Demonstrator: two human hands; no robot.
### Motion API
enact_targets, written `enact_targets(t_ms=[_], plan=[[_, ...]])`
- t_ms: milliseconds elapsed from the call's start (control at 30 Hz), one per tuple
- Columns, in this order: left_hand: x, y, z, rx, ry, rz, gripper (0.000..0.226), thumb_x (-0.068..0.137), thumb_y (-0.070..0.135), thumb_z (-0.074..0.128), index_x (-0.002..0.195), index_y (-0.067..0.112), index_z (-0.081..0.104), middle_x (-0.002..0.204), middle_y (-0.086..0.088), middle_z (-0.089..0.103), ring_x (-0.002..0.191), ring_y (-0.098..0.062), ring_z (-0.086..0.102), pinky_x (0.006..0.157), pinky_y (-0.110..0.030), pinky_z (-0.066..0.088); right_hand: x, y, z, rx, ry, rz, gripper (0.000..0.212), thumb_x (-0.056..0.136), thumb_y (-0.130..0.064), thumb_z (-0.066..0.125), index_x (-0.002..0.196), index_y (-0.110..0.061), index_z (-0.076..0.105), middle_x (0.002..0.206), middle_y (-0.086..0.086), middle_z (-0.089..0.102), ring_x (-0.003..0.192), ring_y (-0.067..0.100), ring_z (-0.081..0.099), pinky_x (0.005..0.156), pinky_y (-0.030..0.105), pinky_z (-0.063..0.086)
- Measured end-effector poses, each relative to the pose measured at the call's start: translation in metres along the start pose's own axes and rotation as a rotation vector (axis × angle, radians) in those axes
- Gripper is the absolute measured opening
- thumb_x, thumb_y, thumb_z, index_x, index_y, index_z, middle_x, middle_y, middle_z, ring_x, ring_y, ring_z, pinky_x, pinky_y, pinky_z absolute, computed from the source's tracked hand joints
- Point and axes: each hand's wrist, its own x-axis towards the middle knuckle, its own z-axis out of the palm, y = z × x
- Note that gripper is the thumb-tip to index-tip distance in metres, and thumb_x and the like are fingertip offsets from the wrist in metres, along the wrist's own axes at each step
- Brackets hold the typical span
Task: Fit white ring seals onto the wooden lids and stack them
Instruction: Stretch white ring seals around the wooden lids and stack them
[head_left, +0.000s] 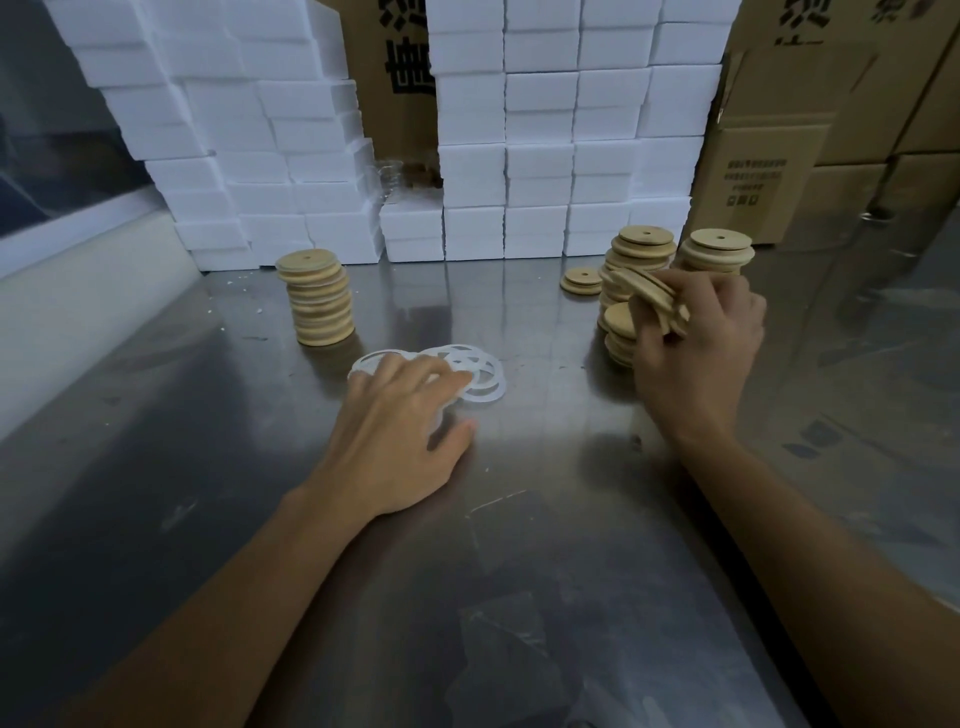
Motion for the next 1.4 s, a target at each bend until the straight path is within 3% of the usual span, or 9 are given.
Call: enact_targets(t_ms=[200, 267, 467, 667, 767, 1000, 1167, 1300, 1400], plan=[[0.004, 0.011, 0.009, -0.005, -0.151, 0.032, 0.049, 0.099, 0.044, 0.036, 0.147, 0.034, 0.036, 0.144, 0.018, 0.048, 0.128, -0.011, 0.036, 0.092, -0.037, 0.018, -0.011, -0.022, 0.005, 0.134, -0.046, -0.087, 0.024, 0.091, -0.029, 0.068, 0.111, -0.017, 0.071, 0.088, 0.003, 0.050, 0.084, 0.020, 0.046, 0.072, 0.022, 0.036], [0.004, 0.010, 0.010, 0.005, -0.167, 0.003, 0.051, 0.100, 0.044, 0.037, 0.149, 0.033, 0.033, 0.145, 0.014, 0.047, 0.129, -0.012, 0.035, 0.096, -0.038, 0.020, -0.012, -0.023, 0.006, 0.185, -0.095, -0.115, 0.026, 0.092, -0.029, 0.067, 0.112, -0.014, 0.071, 0.079, 0.002, 0.060, 0.072, 0.018, 0.052, 0.067, 0.030, 0.042], [0.005, 0.010, 0.010, 0.028, -0.055, -0.027, 0.033, 0.098, 0.029, 0.049, 0.130, 0.024, 0.058, 0.125, 0.005, 0.060, 0.119, -0.021, 0.046, 0.093, -0.039, 0.026, -0.021, -0.029, 0.006, 0.261, -0.159, -0.026, 0.029, 0.095, -0.029, 0.064, 0.121, -0.016, 0.066, 0.082, -0.002, 0.064, 0.069, 0.011, 0.055, 0.064, 0.041, 0.050], [0.006, 0.008, 0.009, 0.013, -0.035, -0.071, 0.020, 0.096, 0.022, 0.057, 0.108, 0.018, 0.073, 0.109, 0.002, 0.062, 0.109, -0.022, 0.049, 0.089, -0.040, 0.029, -0.022, -0.032, 0.008, 0.301, -0.204, 0.017, 0.034, 0.087, -0.008, 0.068, 0.120, -0.013, 0.066, 0.098, -0.002, 0.063, 0.078, -0.004, 0.054, 0.072, 0.008, 0.043], [0.005, 0.009, 0.008, 0.021, -0.036, -0.065, 0.019, 0.095, 0.020, 0.056, 0.098, 0.015, 0.074, 0.104, 0.001, 0.060, 0.105, -0.023, 0.049, 0.087, -0.043, 0.031, -0.024, -0.031, 0.008, 0.319, -0.249, 0.051, 0.041, 0.081, 0.007, 0.063, 0.119, -0.010, 0.065, 0.107, 0.002, 0.060, 0.084, 0.004, 0.055, 0.075, 0.003, 0.040], [0.005, 0.006, 0.004, -0.057, 0.049, -0.111, 0.011, 0.087, 0.010, 0.063, 0.083, 0.012, 0.073, 0.085, -0.004, 0.066, 0.089, -0.028, 0.058, 0.080, -0.045, 0.040, -0.025, -0.028, 0.013, 0.397, -0.383, 0.150, 0.055, 0.078, 0.006, 0.057, 0.128, -0.017, 0.057, 0.123, 0.003, 0.059, 0.106, 0.019, 0.059, 0.091, 0.036, 0.052], [0.004, 0.003, 0.002, -0.128, 0.163, -0.126, 0.011, 0.088, 0.004, 0.061, 0.081, 0.009, 0.068, 0.061, 0.004, 0.053, 0.059, -0.019, 0.045, 0.072, -0.039, 0.044, -0.025, -0.025, 0.014, 0.431, -0.421, 0.191, 0.051, 0.081, -0.005, 0.061, 0.129, -0.021, 0.056, 0.127, -0.001, 0.055, 0.112, 0.016, 0.056, 0.092, 0.043, 0.053], [0.003, 0.002, 0.001, -0.251, 0.281, -0.194, 0.008, 0.089, 0.005, 0.061, 0.083, 0.008, 0.065, 0.071, -0.003, 0.066, 0.058, -0.012, 0.050, 0.054, -0.009, 0.036, -0.024, -0.025, 0.013, 0.447, -0.449, 0.210, 0.048, 0.080, -0.015, 0.059, 0.127, -0.024, 0.057, 0.125, -0.004, 0.055, 0.109, 0.022, 0.058, 0.092, 0.047, 0.052], [0.003, 0.000, 0.002, -0.338, 0.385, -0.202, 0.010, 0.087, 0.005, 0.067, 0.078, 0.007, 0.065, 0.069, -0.002, 0.068, 0.055, -0.009, 0.057, 0.053, -0.007, 0.043, -0.025, -0.024, 0.015, 0.441, -0.452, 0.188, 0.036, 0.086, -0.019, 0.058, 0.121, -0.025, 0.061, 0.118, -0.006, 0.056, 0.103, 0.018, 0.058, 0.088, 0.046, 0.053]])
